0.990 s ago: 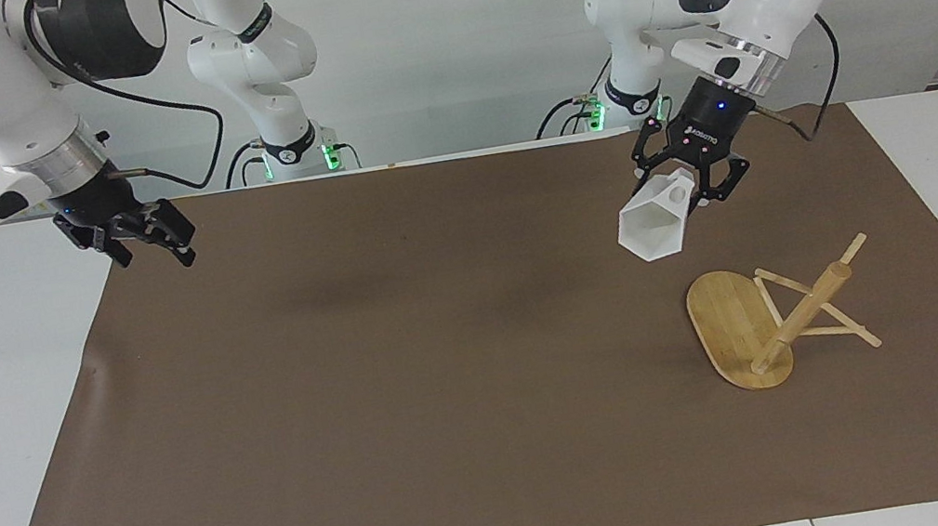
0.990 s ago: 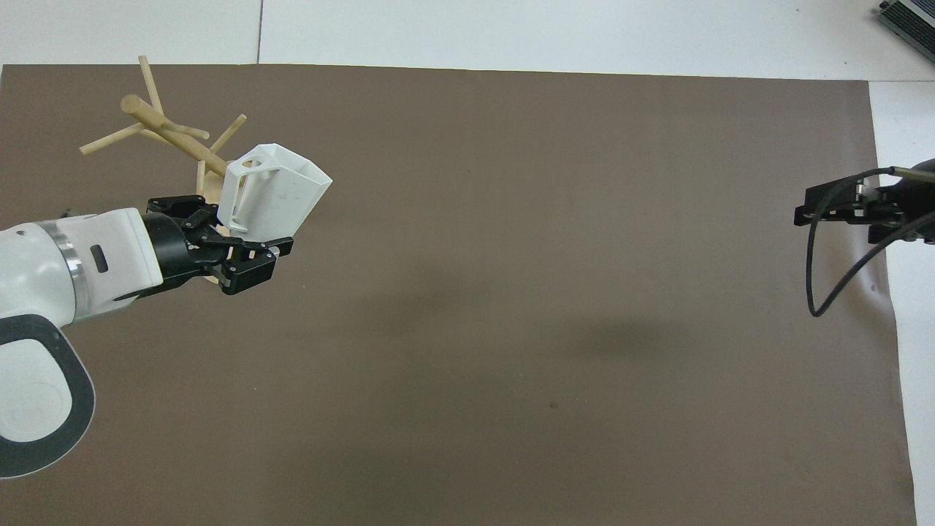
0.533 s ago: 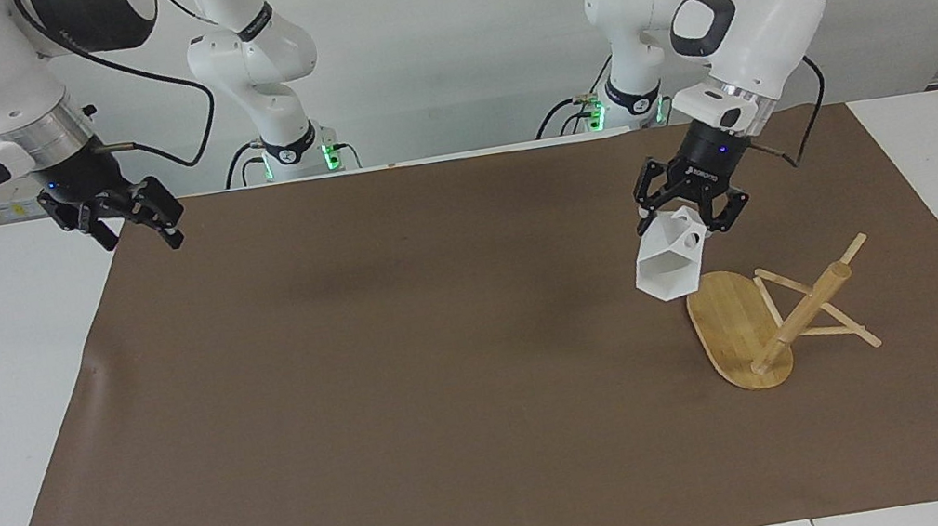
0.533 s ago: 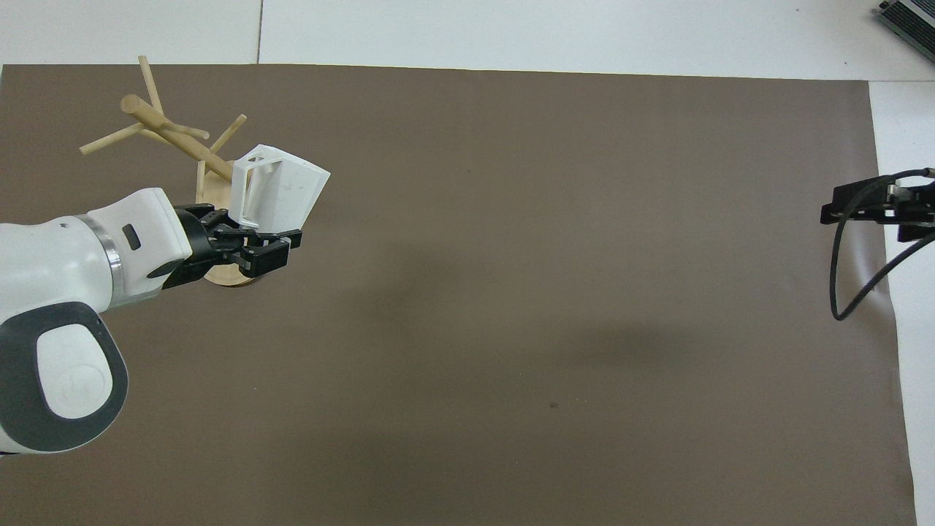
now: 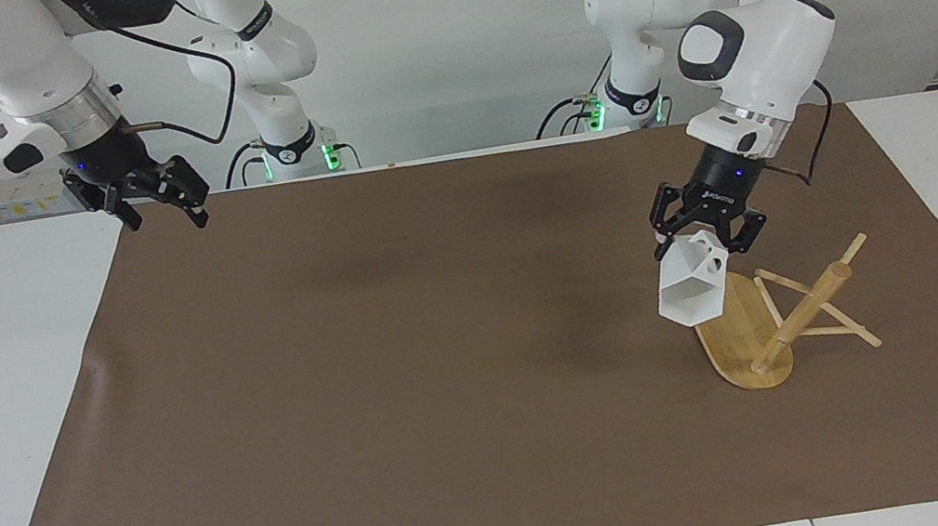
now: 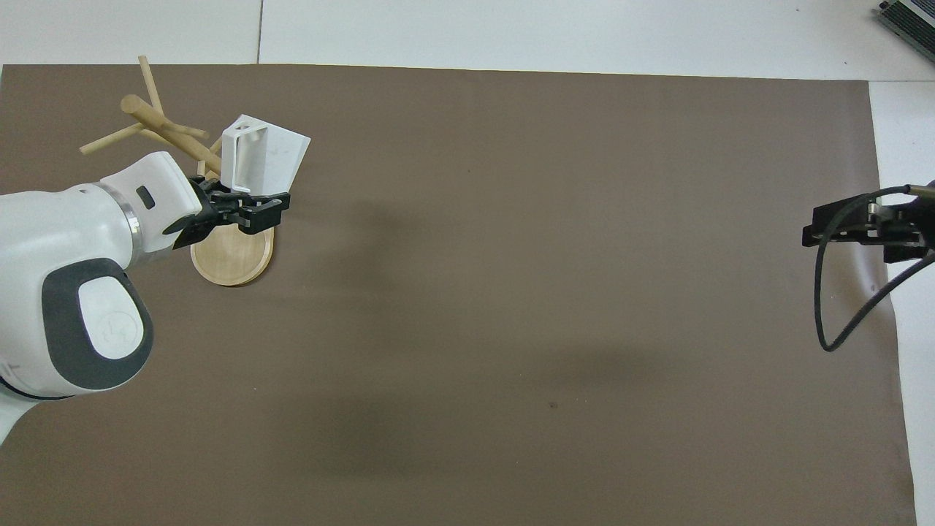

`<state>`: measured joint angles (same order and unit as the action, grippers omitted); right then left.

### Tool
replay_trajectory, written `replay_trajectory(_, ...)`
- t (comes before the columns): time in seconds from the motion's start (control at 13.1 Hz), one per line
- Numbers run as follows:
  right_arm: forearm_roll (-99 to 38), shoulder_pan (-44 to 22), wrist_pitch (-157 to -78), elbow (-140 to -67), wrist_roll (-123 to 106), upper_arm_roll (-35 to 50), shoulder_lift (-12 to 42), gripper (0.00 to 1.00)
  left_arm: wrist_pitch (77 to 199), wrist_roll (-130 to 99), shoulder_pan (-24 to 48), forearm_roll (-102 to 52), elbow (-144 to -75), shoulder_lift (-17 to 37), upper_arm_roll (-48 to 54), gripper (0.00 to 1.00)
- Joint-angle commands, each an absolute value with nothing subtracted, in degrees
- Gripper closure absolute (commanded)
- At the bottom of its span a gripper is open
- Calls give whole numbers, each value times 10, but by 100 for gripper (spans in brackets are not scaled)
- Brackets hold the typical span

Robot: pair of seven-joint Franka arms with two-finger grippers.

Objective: Hang cup on rack
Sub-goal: 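Lift the cup with the left gripper while the right gripper withdraws, then lower the cup's handle onto a rack peg with the left gripper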

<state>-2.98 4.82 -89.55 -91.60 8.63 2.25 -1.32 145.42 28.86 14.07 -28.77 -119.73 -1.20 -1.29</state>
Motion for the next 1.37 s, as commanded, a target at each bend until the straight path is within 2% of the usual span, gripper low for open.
replay_trajectory(0.0, -15, 49, -905, -957, 88, 25, -41, 0, 1453, 275, 127, -236, -1156, 15, -11, 100)
replay_trajectory(0.53, -11, 47, -907, -954, 61, 30, -42, 0, 1463, 200, 120, -235, -1156, 35, -11, 100)
replay_trajectory(0.99, 26, 47, -961, -954, 10, 25, -40, 0, 1464, 168, 105, -235, -1156, 42, -12, 100)
replay_trajectory(1.29, 25, 46, -954, -955, 8, 25, -40, 0, 1464, 121, 104, -235, -1156, 45, -12, 100)
